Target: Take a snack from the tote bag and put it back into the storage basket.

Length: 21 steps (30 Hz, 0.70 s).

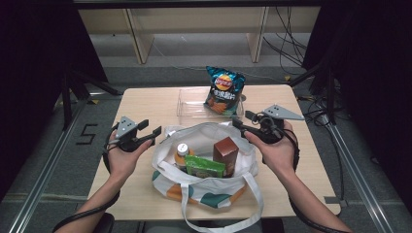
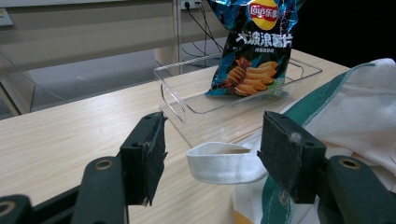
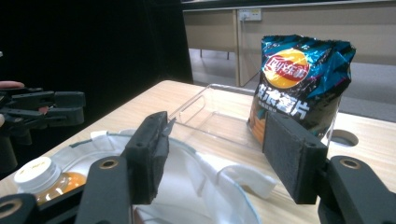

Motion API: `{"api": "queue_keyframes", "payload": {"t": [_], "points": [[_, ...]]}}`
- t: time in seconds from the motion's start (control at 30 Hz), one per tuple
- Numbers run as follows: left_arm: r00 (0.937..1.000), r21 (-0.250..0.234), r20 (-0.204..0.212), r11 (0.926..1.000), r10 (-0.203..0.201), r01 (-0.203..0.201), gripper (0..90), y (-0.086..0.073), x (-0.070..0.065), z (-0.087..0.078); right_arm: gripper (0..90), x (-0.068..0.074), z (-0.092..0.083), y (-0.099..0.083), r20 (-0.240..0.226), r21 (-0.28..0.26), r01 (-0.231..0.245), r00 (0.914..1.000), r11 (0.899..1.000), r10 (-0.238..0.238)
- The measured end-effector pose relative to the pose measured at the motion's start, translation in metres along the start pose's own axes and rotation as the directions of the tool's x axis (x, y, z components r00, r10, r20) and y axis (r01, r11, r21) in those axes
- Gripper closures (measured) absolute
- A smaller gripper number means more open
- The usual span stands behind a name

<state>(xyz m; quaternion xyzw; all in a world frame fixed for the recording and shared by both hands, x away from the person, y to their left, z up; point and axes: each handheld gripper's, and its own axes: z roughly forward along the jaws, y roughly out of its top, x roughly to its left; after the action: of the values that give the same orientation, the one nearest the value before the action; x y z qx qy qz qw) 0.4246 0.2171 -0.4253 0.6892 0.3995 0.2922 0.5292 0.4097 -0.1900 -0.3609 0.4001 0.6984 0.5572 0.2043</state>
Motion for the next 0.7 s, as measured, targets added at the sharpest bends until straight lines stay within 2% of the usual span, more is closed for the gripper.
{"api": "queue_keyframes", "payload": {"t": [0.13, 0.17, 0.2, 0.23, 0.27, 0.3, 0.33, 0.43, 0.47, 0.5, 0.6, 0.67, 0.7], "points": [[1.0000, -0.002, 0.001, 1.0000, 0.000, 0.000, 39.8, 0.002, -0.001, 0.001, 40.9, 0.002, -0.004, -0.005, -0.006, -0.009, -0.011, 0.9999, 1.000, 0.011], [1.0000, -0.005, 0.004, 1.0000, 0.005, -0.005, 39.8, 0.002, -0.001, 0.002, 40.8, 0.002, -0.004, -0.005, -0.011, -0.004, 0.003, 0.9999, 1.000, -0.003], [1.0000, -0.005, 0.005, 1.0000, 0.004, -0.004, 39.7, 0.002, -0.002, 0.002, 40.7, 0.004, -0.006, -0.006, 0.002, 0.002, -0.018, 0.9998, 1.000, 0.018], [0.9999, -0.003, 0.008, 0.9999, 0.010, -0.010, 39.7, 0.002, -0.003, 0.003, 40.7, 0.004, -0.007, -0.007, -0.005, 0.007, -0.017, 0.9998, 1.000, 0.017], [0.9999, -0.004, 0.009, 1.0000, 0.009, -0.009, 39.7, 0.002, -0.003, 0.003, 40.7, 0.004, -0.008, -0.008, -0.006, 0.000, 0.010, 0.9999, 1.000, -0.010], [0.9999, -0.002, 0.009, 0.9999, 0.011, -0.011, 39.8, 0.002, -0.003, 0.004, 40.7, 0.008, -0.011, -0.010, 0.004, -0.003, -0.014, 0.9999, 1.000, 0.014], [0.9997, -0.003, 0.013, 0.9998, 0.020, -0.020, 39.8, 0.002, -0.002, 0.005, 40.6, 0.008, -0.012, -0.010, 0.001, -0.010, 0.009, 1.0000, 1.000, -0.009], [1.0000, -0.003, 0.005, 1.0000, 0.007, -0.007, 39.8, 0.003, -0.002, 0.006, 40.4, 0.009, -0.015, -0.011, 0.000, -0.002, 0.016, 0.9999, 1.000, -0.016], [1.0000, -0.005, 0.004, 0.9999, 0.009, -0.009, 39.8, 0.003, -0.003, 0.006, 40.3, 0.010, -0.016, -0.012, -0.003, 0.006, -0.002, 1.0000, 1.000, 0.002], [0.9999, -0.008, 0.007, 0.9999, 0.014, -0.014, 39.8, 0.004, -0.003, 0.006, 40.3, 0.009, -0.016, -0.012, -0.005, -0.006, 0.007, 1.0000, 1.000, -0.007], [0.9997, -0.002, 0.015, 0.9998, 0.018, -0.018, 39.8, 0.002, -0.004, 0.007, 40.3, 0.010, -0.020, -0.010, -0.006, -0.013, -0.016, 0.9999, 1.000, 0.016], [0.9998, -0.002, 0.016, 0.9999, 0.015, -0.015, 39.8, 0.002, -0.003, 0.007, 40.3, 0.011, -0.020, -0.010, -0.005, -0.015, -0.015, 0.9999, 1.000, 0.015], [0.9998, -0.004, 0.013, 0.9999, 0.012, -0.012, 39.8, 0.003, -0.003, 0.007, 40.2, 0.010, -0.020, -0.010, -0.011, -0.016, 0.017, 0.9998, 1.000, -0.017]]}}
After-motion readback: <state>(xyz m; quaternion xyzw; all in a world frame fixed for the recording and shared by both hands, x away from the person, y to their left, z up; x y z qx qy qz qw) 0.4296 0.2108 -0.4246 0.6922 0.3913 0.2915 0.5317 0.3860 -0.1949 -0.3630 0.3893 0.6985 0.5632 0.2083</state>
